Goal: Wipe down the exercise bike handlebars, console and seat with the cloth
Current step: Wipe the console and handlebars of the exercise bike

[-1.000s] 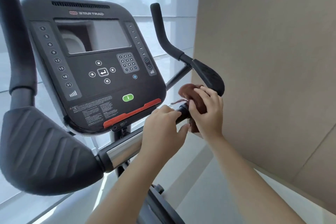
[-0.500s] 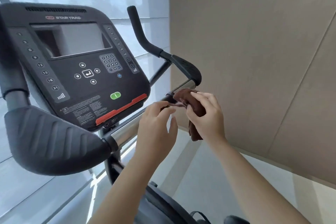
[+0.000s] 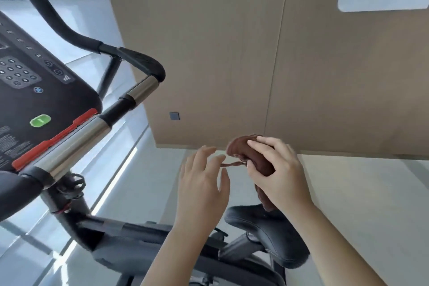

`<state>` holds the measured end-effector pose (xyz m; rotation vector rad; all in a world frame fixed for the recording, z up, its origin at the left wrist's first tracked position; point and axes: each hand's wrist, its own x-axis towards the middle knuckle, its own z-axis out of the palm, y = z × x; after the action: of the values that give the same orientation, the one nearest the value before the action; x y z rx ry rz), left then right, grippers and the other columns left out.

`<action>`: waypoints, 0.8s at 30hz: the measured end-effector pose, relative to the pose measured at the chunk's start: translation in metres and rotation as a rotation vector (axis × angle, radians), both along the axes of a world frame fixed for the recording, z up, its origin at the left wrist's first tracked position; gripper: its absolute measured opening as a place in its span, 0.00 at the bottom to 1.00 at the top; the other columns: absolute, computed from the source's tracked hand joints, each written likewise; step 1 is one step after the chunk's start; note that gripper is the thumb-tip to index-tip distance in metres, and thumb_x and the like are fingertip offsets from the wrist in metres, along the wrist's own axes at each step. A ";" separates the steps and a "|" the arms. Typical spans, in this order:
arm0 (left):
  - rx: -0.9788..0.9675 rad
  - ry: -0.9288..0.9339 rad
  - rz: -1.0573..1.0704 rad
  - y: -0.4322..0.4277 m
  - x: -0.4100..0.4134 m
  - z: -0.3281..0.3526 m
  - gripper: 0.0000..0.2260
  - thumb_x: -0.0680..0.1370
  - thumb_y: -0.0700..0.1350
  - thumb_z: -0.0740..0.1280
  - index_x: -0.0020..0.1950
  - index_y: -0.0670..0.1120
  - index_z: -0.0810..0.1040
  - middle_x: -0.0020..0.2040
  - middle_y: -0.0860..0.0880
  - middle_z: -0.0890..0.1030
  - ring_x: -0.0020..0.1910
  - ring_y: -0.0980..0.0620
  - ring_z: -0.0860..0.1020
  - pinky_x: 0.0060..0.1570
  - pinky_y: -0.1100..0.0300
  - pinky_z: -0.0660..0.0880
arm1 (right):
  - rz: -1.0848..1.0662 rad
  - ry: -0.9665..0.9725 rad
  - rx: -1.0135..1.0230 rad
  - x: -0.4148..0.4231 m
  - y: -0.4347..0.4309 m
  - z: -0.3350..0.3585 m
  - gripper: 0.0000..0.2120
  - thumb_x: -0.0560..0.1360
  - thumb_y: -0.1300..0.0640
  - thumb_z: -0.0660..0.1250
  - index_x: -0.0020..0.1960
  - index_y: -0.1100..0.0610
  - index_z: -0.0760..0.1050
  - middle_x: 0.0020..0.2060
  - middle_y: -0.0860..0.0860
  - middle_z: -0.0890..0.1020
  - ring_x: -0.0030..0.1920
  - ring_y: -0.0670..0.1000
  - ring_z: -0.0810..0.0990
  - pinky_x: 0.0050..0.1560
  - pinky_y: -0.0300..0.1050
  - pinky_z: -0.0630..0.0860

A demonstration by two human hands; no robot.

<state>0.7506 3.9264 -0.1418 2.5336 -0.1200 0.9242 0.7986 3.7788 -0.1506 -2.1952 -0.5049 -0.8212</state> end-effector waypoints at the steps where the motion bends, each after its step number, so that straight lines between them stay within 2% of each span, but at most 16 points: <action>1: -0.003 -0.004 -0.014 -0.011 0.001 -0.001 0.11 0.68 0.34 0.71 0.49 0.40 0.80 0.52 0.41 0.80 0.50 0.40 0.78 0.49 0.48 0.73 | -0.023 0.000 -0.002 -0.004 -0.013 0.000 0.17 0.67 0.60 0.72 0.55 0.54 0.79 0.52 0.51 0.80 0.51 0.55 0.78 0.54 0.39 0.71; 8: 0.021 0.014 -0.186 -0.131 0.008 -0.010 0.10 0.69 0.35 0.71 0.50 0.40 0.79 0.52 0.42 0.79 0.50 0.41 0.77 0.49 0.48 0.73 | -0.174 0.020 0.015 -0.022 -0.141 -0.001 0.17 0.66 0.62 0.73 0.55 0.56 0.80 0.52 0.52 0.80 0.52 0.56 0.78 0.55 0.40 0.71; 13: -0.012 0.041 -0.230 -0.244 0.018 -0.022 0.10 0.70 0.35 0.70 0.51 0.40 0.79 0.53 0.42 0.79 0.52 0.41 0.77 0.51 0.48 0.73 | -0.271 0.041 -0.026 -0.024 -0.268 -0.005 0.17 0.66 0.63 0.73 0.54 0.57 0.80 0.52 0.52 0.80 0.52 0.57 0.78 0.53 0.43 0.71; 19: -0.024 0.088 -0.242 -0.376 0.031 -0.031 0.12 0.68 0.34 0.71 0.50 0.39 0.80 0.52 0.41 0.80 0.52 0.39 0.78 0.50 0.46 0.73 | -0.265 0.062 -0.091 -0.016 -0.396 0.001 0.15 0.67 0.59 0.71 0.54 0.56 0.80 0.52 0.51 0.80 0.52 0.56 0.77 0.51 0.43 0.71; 24: -0.011 0.084 -0.222 -0.426 0.044 -0.027 0.11 0.68 0.34 0.71 0.50 0.40 0.80 0.52 0.41 0.80 0.52 0.40 0.77 0.52 0.48 0.71 | -0.234 0.066 -0.084 -0.003 -0.444 -0.004 0.16 0.67 0.58 0.71 0.54 0.55 0.80 0.53 0.51 0.80 0.53 0.55 0.77 0.51 0.42 0.71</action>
<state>0.7946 3.5003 -0.1684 2.4828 -0.3615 0.7281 0.7958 3.3351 -0.1550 -2.3820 -0.2568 -0.8586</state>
